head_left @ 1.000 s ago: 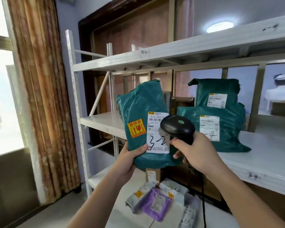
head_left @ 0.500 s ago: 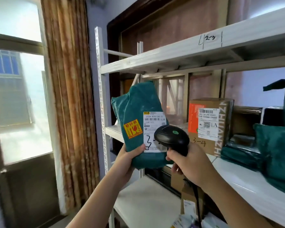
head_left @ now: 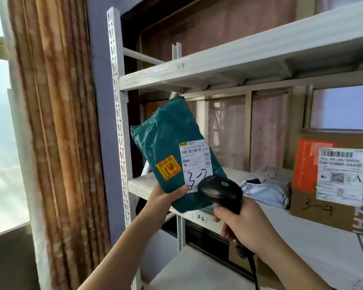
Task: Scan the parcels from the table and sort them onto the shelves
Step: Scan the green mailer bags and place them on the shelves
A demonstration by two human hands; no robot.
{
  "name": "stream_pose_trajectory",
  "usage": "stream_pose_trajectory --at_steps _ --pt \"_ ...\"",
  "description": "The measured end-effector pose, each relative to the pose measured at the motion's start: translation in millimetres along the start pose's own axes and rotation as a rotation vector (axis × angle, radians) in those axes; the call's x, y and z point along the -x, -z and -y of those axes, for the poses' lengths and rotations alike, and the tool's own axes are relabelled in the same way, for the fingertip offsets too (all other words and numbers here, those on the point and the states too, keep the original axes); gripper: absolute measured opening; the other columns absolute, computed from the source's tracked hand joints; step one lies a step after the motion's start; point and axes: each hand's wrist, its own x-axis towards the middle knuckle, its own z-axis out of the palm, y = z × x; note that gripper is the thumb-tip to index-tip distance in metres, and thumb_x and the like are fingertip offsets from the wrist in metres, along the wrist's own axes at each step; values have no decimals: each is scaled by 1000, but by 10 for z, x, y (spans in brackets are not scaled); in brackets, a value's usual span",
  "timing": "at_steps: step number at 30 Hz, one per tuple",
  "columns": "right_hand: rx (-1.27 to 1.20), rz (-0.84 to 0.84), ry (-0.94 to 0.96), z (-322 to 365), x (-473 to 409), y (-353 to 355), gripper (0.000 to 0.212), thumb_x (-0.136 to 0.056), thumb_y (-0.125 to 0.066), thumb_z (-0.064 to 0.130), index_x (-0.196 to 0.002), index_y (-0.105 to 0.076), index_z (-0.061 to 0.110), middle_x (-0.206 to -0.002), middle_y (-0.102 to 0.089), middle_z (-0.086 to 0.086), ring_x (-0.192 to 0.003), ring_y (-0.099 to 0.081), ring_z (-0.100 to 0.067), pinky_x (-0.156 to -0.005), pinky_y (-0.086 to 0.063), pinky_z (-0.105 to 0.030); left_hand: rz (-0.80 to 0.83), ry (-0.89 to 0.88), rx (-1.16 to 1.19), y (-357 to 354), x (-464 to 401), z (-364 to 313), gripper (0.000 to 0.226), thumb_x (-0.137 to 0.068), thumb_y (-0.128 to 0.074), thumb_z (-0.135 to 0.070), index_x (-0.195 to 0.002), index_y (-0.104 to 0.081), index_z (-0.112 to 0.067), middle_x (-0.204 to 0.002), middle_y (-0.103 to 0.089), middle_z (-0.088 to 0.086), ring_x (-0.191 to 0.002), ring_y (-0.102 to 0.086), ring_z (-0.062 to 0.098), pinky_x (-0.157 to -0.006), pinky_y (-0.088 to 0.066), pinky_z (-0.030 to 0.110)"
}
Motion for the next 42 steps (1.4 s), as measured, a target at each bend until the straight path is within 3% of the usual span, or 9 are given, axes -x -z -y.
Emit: stream_pose_trajectory --at_steps 5,9,14,17,20,27,31,37,42 --pt "28 -83 -95 -76 -163 -192 13 -91 -65 15 -82 -68 6 -64 -72 -4 -49 -66 -18 -56 -53 -32 172 59 -101 290 -701 208 59 -77 -84 -7 -131 -62 -13 -122 -77 6 -113 -73 28 -89 -63 36" --pt "51 -168 -142 -75 -218 -122 14 -90 -66 16 -80 -68 7 -59 -70 -8 -50 -65 -21 -58 -55 -39 276 140 -136 323 -1246 441 76 -74 -84 -13 -143 -52 -14 -132 -73 8 -121 -70 27 -108 -53 48" --pt "74 -280 -155 17 -367 120 12 -92 -64 13 -83 -66 4 -53 -65 1 -47 -63 -14 -53 -52 -30 383 196 -162 152 -1659 633 87 -66 -91 -14 -143 -52 -12 -126 -76 6 -117 -72 26 -108 -53 47" --pt "116 -283 -178 16 -476 174 13 -91 -64 13 -82 -67 4 -51 -65 1 -43 -61 -10 -49 -51 -23 474 191 -282 60 -1853 661 94 -55 -103 -28 -137 -58 -17 -120 -78 -2 -111 -75 16 -99 -58 35" --pt "138 -278 -202 -28 -549 146 15 -91 -63 14 -81 -66 2 -52 -66 -4 -44 -62 -11 -50 -51 -25 540 154 -355 -27 -2054 685 67 -78 -88 -2 -134 -57 -21 -112 -79 -11 -101 -75 2 -79 -58 16" --pt "130 -297 -254 -47 -639 17 18 -89 -63 19 -81 -68 5 -59 -70 -14 -49 -63 -14 -55 -54 -27 596 117 -427 -87 -2581 937 77 -80 -88 -4 -146 -52 -18 -127 -75 -6 -114 -71 8 -99 -58 27" --pt "131 -342 -272 6 -689 -83 18 -90 -63 17 -83 -67 1 -60 -69 -15 -49 -63 -13 -54 -53 -27 614 110 -409 -199 -2829 1066 89 -76 -91 -4 -150 -43 -18 -133 -70 -4 -112 -69 2 -83 -57 12" --pt "115 -419 -335 71 -717 -205 17 -90 -63 16 -84 -68 1 -56 -65 -9 -48 -63 -11 -52 -52 -24 658 124 -401 -328 -3084 1232 132 -43 -104 -43 -154 -33 -23 -137 -67 -4 -127 -64 15 -115 -48 44" --pt "159 -478 -351 121 -741 -319 16 -91 -63 17 -83 -69 4 -57 -67 -10 -49 -64 -12 -52 -52 -24 707 136 -402 -398 -3051 1192 125 -53 -102 -34 -154 -30 -23 -138 -64 -2 -128 -61 17 -114 -46 39"
